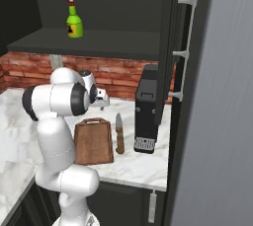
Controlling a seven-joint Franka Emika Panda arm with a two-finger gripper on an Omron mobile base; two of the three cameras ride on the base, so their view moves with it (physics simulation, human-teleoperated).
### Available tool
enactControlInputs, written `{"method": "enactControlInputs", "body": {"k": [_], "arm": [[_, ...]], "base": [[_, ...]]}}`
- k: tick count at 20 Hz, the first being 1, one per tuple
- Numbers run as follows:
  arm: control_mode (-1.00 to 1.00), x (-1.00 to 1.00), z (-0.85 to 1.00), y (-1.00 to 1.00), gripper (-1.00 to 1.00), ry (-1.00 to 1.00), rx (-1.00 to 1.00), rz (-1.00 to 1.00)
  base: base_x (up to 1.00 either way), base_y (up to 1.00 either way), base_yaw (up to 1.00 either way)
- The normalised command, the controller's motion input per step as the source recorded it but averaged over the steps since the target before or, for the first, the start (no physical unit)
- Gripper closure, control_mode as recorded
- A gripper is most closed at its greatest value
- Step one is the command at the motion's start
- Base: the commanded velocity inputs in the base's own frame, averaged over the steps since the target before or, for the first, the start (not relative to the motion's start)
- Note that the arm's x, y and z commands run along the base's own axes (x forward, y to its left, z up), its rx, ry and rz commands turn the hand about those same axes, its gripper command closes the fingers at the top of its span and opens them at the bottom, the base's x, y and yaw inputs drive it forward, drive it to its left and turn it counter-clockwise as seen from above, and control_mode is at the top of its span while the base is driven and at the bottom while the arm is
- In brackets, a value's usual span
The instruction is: Move the cutting board and knife to the sink. Then move spray from the cabinet to the counter.
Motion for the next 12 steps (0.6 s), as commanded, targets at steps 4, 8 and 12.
{"method": "enactControlInputs", "body": {"k": [4, 8, 12], "arm": [[-1.00, 0.00, -0.31, 0.00, -1.00, 0.06, 0.00, 0.00], [-1.00, 0.00, -0.38, 0.00, -1.00, 0.01, 0.00, 0.00], [-1.00, 0.00, -0.29, 0.00, -1.00, 0.00, 0.00, 0.00]], "base": [[0.00, 0.00, 0.00], [0.00, 0.00, 0.00], [0.00, 0.00, 0.00]]}}
